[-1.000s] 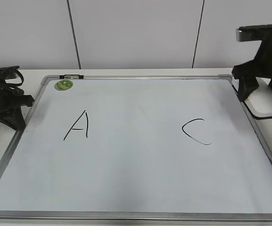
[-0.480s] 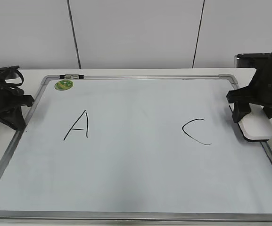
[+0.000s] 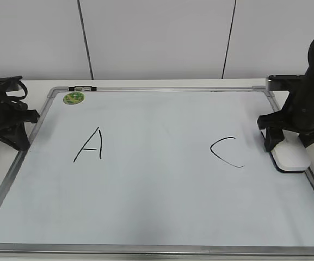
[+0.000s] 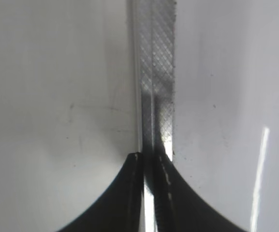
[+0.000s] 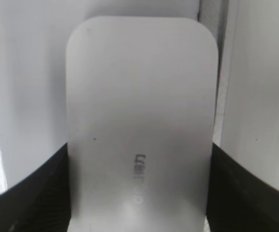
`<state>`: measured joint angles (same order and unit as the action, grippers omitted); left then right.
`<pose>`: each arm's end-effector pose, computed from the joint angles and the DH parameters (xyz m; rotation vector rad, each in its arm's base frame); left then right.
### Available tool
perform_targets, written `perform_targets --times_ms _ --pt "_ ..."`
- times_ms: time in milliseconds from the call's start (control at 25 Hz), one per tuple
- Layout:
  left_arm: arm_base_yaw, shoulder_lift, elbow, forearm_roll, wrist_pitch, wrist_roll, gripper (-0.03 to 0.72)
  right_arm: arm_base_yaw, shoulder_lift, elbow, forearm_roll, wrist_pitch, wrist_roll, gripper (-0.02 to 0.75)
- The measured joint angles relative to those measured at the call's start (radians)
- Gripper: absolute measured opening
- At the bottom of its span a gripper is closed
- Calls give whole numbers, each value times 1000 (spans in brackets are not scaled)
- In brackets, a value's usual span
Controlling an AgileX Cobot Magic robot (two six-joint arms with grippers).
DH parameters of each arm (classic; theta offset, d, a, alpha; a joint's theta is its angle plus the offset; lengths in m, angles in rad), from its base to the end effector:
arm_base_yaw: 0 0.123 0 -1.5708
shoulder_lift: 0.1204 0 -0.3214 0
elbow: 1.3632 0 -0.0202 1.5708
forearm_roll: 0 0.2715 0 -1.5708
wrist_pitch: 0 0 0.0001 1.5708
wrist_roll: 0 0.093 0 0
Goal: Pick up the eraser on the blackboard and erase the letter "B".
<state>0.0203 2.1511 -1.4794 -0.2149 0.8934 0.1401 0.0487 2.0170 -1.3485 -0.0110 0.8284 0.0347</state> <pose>0.4545 -0.0062 0.1445 -0.0112 3.0252 -0.2512 0.4249 0.0200 0.1702 -0.0310 2.9801 -0.0029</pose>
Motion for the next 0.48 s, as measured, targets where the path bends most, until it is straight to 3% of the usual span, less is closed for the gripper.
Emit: perform_targets --times_ms 480 --pt "0 0 0 0 0 0 28 -1 2 -25 11 26 0 592"
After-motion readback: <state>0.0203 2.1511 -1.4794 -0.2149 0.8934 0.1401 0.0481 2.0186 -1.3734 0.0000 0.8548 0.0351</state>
